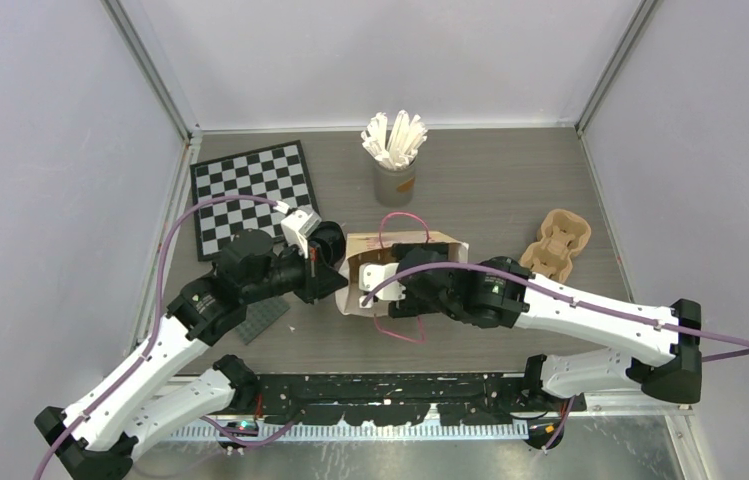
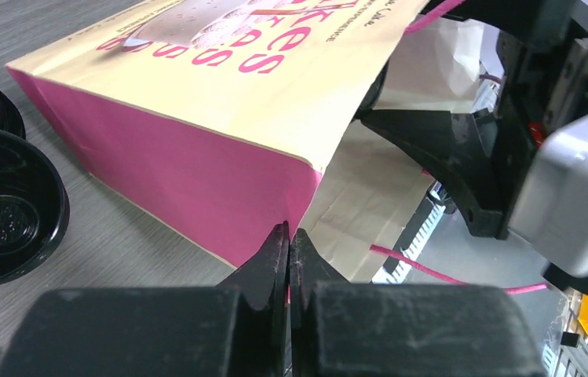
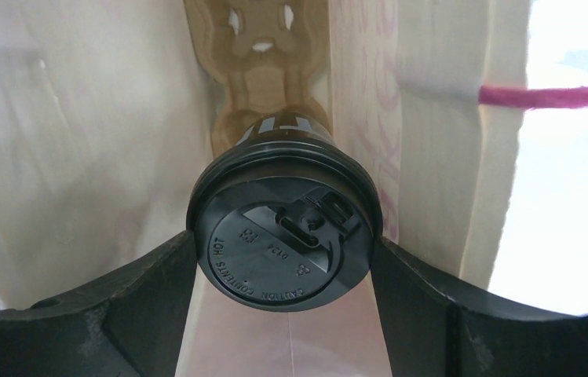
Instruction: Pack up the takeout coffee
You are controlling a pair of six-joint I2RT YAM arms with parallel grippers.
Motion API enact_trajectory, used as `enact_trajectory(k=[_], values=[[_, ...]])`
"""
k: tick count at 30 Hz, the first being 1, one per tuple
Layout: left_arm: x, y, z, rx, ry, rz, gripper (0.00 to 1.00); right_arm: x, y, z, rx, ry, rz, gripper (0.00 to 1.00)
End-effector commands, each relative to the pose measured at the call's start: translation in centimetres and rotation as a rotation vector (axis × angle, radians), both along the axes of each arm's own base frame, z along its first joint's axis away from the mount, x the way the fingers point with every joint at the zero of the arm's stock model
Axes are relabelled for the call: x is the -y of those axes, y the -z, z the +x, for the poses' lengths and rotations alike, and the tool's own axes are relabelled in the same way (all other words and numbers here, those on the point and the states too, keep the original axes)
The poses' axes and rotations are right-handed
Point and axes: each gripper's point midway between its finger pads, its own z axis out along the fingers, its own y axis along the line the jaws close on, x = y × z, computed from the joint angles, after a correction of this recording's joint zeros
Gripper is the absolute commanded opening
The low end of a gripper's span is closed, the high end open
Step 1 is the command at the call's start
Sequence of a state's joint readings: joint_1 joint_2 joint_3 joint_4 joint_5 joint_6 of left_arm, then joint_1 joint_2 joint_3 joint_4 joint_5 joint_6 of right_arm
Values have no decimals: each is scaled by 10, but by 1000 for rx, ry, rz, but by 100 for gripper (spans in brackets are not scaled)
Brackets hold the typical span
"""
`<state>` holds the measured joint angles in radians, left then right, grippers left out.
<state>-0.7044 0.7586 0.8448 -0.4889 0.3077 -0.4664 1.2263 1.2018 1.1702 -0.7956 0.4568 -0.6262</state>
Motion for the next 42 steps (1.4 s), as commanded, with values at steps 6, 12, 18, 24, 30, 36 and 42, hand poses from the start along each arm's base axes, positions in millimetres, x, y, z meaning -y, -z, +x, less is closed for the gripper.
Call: enact_trajectory(k=[6, 12, 18, 24, 30, 36, 42], values=[[9, -20, -2, 38, 38, -80, 0, 3, 12, 4, 31, -68, -43, 75], [9, -13, -9, -2, 49, -97, 0, 4, 24, 12, 94, -88, -79, 74], [8, -16, -14, 2, 55, -123, 0, 6, 31, 13, 93, -72, -101, 74], [9, -18, -16, 3, 62, -135, 0, 10, 34, 20, 138, -56, -122, 75], [9, -18, -16, 1, 63, -136, 0, 9, 39, 25, 140, -58, -124, 75], [8, -16, -19, -6, 70, -133, 0, 2, 48, 23, 109, -88, -128, 75], [6, -14, -23, -14, 76, -128, 0, 0, 52, 26, 116, -85, -139, 75]])
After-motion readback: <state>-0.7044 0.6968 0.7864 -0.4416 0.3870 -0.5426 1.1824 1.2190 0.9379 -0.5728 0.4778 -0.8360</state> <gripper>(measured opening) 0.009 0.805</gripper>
